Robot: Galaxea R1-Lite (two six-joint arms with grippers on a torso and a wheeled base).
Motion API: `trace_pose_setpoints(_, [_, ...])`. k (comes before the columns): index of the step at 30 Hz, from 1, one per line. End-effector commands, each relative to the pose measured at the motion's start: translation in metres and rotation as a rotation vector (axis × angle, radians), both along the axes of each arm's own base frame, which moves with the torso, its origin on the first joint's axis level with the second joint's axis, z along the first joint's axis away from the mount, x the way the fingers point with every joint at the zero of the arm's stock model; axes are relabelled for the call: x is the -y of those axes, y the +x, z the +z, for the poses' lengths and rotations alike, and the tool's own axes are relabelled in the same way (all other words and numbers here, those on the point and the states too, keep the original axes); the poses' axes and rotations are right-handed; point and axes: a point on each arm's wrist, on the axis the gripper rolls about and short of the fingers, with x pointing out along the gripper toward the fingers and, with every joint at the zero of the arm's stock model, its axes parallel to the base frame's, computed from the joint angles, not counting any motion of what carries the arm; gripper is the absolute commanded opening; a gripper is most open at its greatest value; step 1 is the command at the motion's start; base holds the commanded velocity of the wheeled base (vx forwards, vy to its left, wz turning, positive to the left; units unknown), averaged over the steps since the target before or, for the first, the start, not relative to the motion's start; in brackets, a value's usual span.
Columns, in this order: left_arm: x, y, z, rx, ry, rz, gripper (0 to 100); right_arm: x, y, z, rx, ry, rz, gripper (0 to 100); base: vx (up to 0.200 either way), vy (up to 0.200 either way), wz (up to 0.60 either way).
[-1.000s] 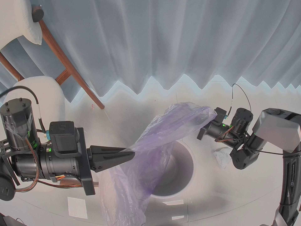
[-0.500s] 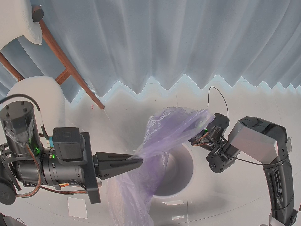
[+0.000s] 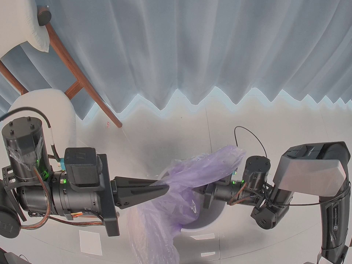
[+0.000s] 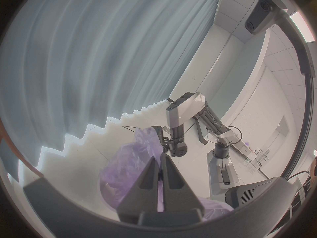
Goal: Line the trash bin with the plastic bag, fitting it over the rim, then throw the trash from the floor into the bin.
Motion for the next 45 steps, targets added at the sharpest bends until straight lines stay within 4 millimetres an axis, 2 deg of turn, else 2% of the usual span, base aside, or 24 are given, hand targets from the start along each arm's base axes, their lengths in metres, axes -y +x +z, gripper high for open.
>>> trace_pose_setpoints(1, [0.012,0.018,-0.003,-0.015,0.015,0.007,0,0.017,-0.040,-0.021,-0.019,-0.135,0.054,0,0.000,0.000,0.00])
trace_pose_setpoints(3, [0.022,0.030,-0.002,-0.013,0.018,0.015,0,0.025,-0.032,-0.031,0.012,-0.168,0.028,0,0.000,0.000,0.00])
trace_pose_setpoints(7, [0.035,0.049,0.002,0.000,0.013,0.033,0,0.027,-0.012,-0.020,0.059,-0.124,-0.036,0,0.000,0.000,0.00])
trace_pose_setpoints(8, [0.041,0.056,0.005,0.011,0.008,0.051,0,0.035,0.006,-0.004,0.100,-0.084,-0.130,0,0.000,0.000,0.00])
trace_pose_setpoints(11, [0.047,0.066,0.001,0.009,0.023,0.099,0,0.053,0.012,0.018,0.089,-0.038,-0.254,0,0.000,0.000,0.00])
trace_pose_setpoints(13, [0.053,0.075,-0.001,0.008,0.030,0.128,0,0.072,0.001,0.035,0.034,-0.005,-0.333,0,0.000,0.000,0.00])
trace_pose_setpoints(16, [0.061,0.087,-0.002,0.014,0.033,0.177,0,0.100,-0.029,0.059,-0.083,0.057,-0.456,0,0.000,0.000,0.00])
trace_pose_setpoints(22, [0.068,0.107,-0.004,0.025,0.030,0.253,0,0.131,-0.100,0.068,-0.305,0.114,-0.563,0,0.000,0.000,0.00])
trace_pose_setpoints(25, [0.075,0.118,-0.008,0.039,0.020,0.263,0,0.141,-0.123,0.072,-0.359,0.147,-0.575,0,0.000,0.000,0.00])
trace_pose_setpoints(28, [0.095,0.132,-0.023,0.060,0.016,0.252,0,0.148,-0.135,0.083,-0.377,0.221,-0.624,0,0.000,0.000,0.00])
trace_pose_setpoints(30, [0.108,0.134,-0.032,0.073,0.002,0.259,0,0.151,-0.139,0.089,-0.391,0.272,-0.666,0,0.000,0.000,0.00])
trace_pose_setpoints(33, [0.107,0.130,-0.041,0.071,0.013,0.283,0,0.154,-0.145,0.095,-0.401,0.305,-0.676,0,0.000,0.000,0.00])
trace_pose_setpoints(34, [0.102,0.125,-0.046,0.055,0.032,0.282,0,0.154,-0.147,0.096,-0.406,0.309,-0.676,0,0.000,0.000,0.00])
trace_pose_setpoints(36, [0.081,0.101,-0.043,0.028,0.056,0.285,0,0.154,-0.152,0.097,-0.426,0.303,-0.671,0,0.000,0.000,0.00])
trace_pose_setpoints(39, [0.055,0.073,-0.053,-0.018,0.105,0.295,0,0.154,-0.150,0.092,-0.488,0.282,-0.685,0,0.000,0.000,0.00])
trace_pose_setpoints(42, [0.044,0.069,-0.063,-0.046,0.133,0.313,0,0.149,-0.135,0.096,-0.549,0.320,-0.700,0,0.000,0.000,0.00])
trace_pose_setpoints(45, [0.042,0.079,-0.054,-0.026,0.104,0.327,0,0.144,-0.125,0.102,-0.554,0.342,-0.699,0,0.000,0.000,0.00])
